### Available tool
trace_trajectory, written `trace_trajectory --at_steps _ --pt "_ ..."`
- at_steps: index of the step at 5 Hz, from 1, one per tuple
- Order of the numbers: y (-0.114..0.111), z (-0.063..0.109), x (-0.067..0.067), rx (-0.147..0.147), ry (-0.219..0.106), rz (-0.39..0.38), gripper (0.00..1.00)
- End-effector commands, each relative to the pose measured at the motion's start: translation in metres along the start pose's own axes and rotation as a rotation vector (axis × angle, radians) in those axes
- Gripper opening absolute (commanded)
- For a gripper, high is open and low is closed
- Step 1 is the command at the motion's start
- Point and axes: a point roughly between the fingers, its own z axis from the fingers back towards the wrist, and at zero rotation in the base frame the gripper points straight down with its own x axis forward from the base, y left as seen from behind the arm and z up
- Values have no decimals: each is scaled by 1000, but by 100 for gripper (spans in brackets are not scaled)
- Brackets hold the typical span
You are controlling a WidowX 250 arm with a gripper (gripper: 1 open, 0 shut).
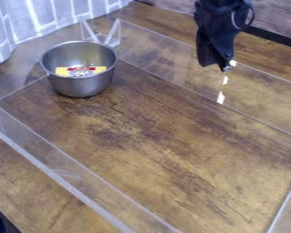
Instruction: Put the yellow object in the silver pot
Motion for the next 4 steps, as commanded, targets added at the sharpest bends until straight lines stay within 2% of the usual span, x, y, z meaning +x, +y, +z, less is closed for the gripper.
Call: trace_trajectory --at_steps 1,4 --pt "1 29 15 53 -88 -28 0" --pt "14 39 15 118 -81 -20 0"
